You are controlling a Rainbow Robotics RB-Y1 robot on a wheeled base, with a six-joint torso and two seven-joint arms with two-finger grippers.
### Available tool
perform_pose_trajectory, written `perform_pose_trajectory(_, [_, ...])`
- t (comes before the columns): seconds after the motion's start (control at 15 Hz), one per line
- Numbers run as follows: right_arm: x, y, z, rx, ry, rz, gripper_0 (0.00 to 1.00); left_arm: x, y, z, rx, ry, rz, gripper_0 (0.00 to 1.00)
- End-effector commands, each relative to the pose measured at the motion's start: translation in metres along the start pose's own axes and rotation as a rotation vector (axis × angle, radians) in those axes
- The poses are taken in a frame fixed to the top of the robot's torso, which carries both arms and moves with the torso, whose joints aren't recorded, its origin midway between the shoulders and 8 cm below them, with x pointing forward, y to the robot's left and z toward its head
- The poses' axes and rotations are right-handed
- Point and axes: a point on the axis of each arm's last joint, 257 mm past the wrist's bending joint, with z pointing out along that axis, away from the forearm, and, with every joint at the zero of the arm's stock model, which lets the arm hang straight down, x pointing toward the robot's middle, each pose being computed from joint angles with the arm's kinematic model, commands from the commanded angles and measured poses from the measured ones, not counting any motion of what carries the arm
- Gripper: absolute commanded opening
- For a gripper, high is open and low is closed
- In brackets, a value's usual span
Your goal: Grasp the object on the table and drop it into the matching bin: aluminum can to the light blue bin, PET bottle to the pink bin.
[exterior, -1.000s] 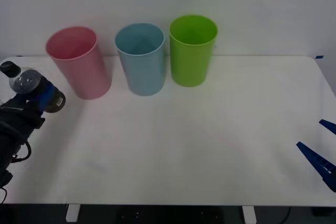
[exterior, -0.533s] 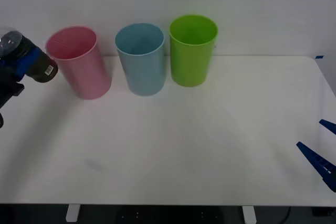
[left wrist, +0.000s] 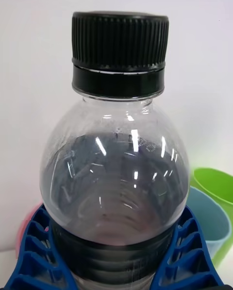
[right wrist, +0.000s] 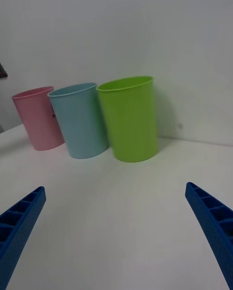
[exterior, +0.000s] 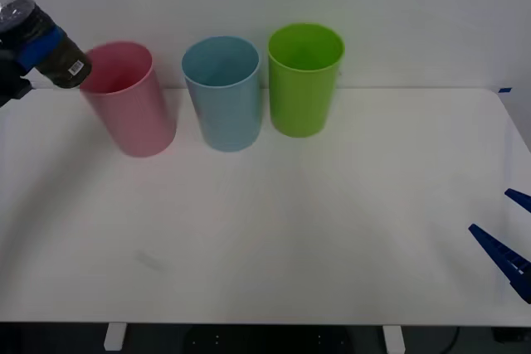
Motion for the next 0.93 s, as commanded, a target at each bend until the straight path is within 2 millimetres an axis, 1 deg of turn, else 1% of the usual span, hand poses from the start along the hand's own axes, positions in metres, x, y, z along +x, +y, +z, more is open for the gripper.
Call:
perform_pose_trajectory(0.07, [0.000, 0.000, 0.000, 0.000, 0.000, 0.000, 1.00, 0.005, 0.004, 0.027, -0.004, 0.016, 0.023, 0.00])
perform_pose_trajectory(0.4, [0.000, 0.000, 0.000, 0.000, 0.000, 0.000, 1.00, 0.013, 0.015, 0.071, -0.019, 0.054, 0.075, 0.00])
perform_pose_trajectory(0.53, [0.000, 0.000, 0.000, 0.000, 0.000, 0.000, 1.00, 0.014, 0.016, 0.085, -0.025, 0.051, 0.083, 0.00])
perform_pose_trajectory(0.6, [0.000, 0.000, 0.000, 0.000, 0.000, 0.000, 1.00, 0.021, 0.014, 0.093, -0.026, 0.050, 0.090, 0.00])
perform_pose_trajectory(0.73, [0.000, 0.000, 0.000, 0.000, 0.000, 0.000, 1.00, 0.028, 0.010, 0.100, -0.030, 0.040, 0.093, 0.00])
perform_pose_trajectory(0.93, [0.000, 0.000, 0.000, 0.000, 0.000, 0.000, 1.00, 0.027, 0.010, 0.102, -0.033, 0.033, 0.098, 0.00])
